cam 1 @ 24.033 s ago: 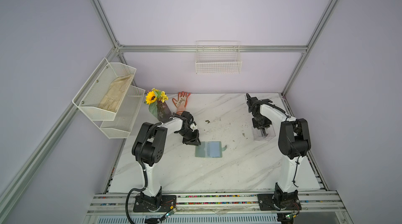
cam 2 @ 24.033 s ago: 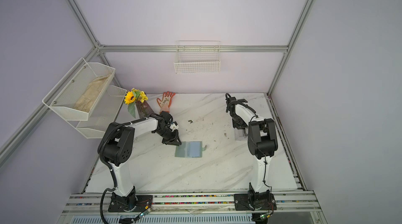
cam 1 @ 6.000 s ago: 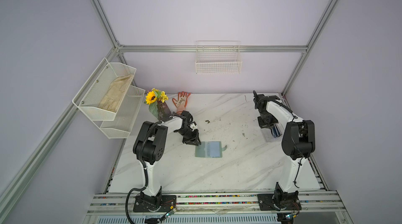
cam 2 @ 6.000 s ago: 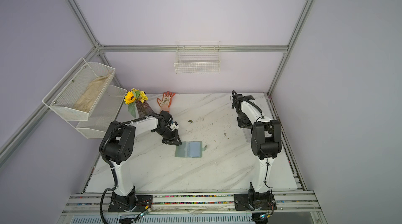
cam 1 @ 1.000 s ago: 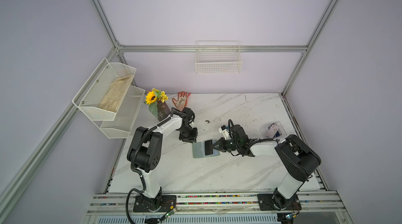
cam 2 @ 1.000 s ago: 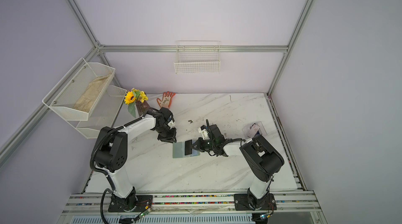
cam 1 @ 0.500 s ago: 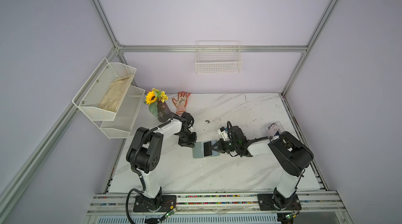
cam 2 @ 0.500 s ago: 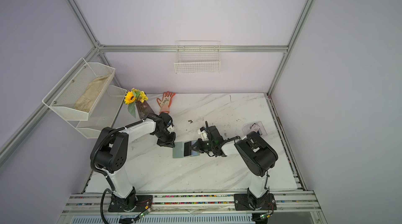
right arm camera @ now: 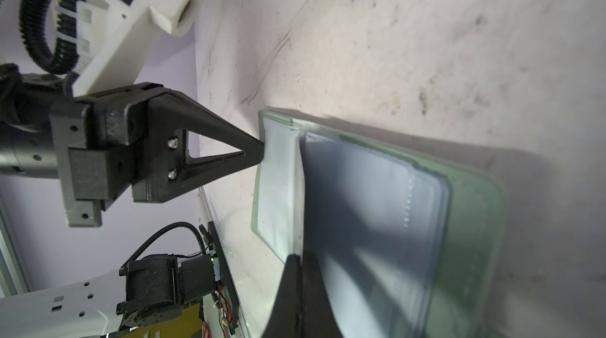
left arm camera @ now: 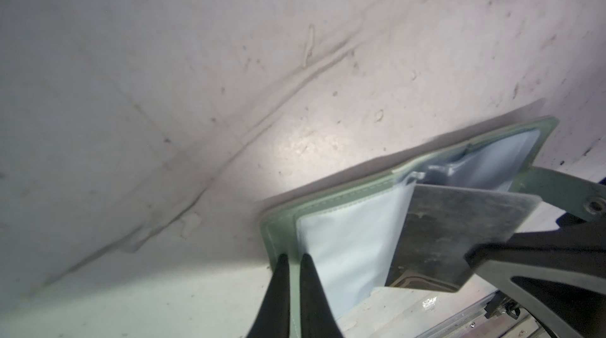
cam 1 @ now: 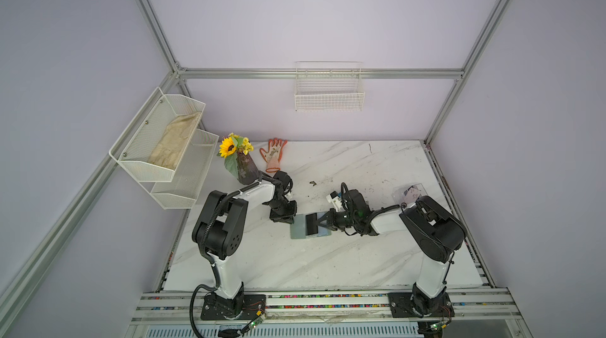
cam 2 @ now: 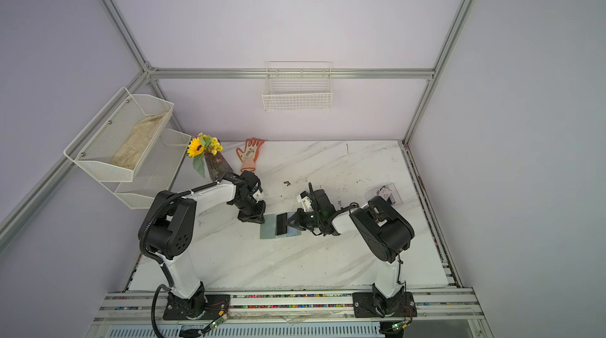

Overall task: Insert credit cards into a card holder
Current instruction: Insert the credit card into the card holder.

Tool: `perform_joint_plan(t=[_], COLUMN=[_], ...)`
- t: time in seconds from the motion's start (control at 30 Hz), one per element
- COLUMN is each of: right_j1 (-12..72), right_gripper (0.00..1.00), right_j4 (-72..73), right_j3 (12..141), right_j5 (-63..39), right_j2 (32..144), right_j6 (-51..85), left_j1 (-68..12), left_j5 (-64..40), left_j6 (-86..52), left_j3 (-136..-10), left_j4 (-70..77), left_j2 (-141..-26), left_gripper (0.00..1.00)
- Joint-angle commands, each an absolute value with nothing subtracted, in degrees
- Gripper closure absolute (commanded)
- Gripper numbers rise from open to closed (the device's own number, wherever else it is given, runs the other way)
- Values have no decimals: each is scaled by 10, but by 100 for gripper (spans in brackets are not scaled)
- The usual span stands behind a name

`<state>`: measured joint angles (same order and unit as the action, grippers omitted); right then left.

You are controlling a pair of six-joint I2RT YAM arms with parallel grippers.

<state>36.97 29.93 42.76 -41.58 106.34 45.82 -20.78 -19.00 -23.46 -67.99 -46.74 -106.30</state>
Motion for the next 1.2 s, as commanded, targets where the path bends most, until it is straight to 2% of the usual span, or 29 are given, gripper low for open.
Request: perform_joint_plan(t=[0.0,0.6,1.17], right_j1=[373,380,379], right_gripper=[100,100,100], right_j4=[315,385,379], right_j3=[434,426,410], right_j5=[-426,-443,-430], right_j2=[1072,1084,1093], right_j6=[464,501,522], left_j1=[-212,-212,-212], left_j5=[-202,-198,-194], left_j6=[-242,-236,-233], left_j3=[-661,-666,-668], left_j4=[-454,-453,-454], left_j2=[-1073,-1082,-1090], left_gripper=[90,90,90])
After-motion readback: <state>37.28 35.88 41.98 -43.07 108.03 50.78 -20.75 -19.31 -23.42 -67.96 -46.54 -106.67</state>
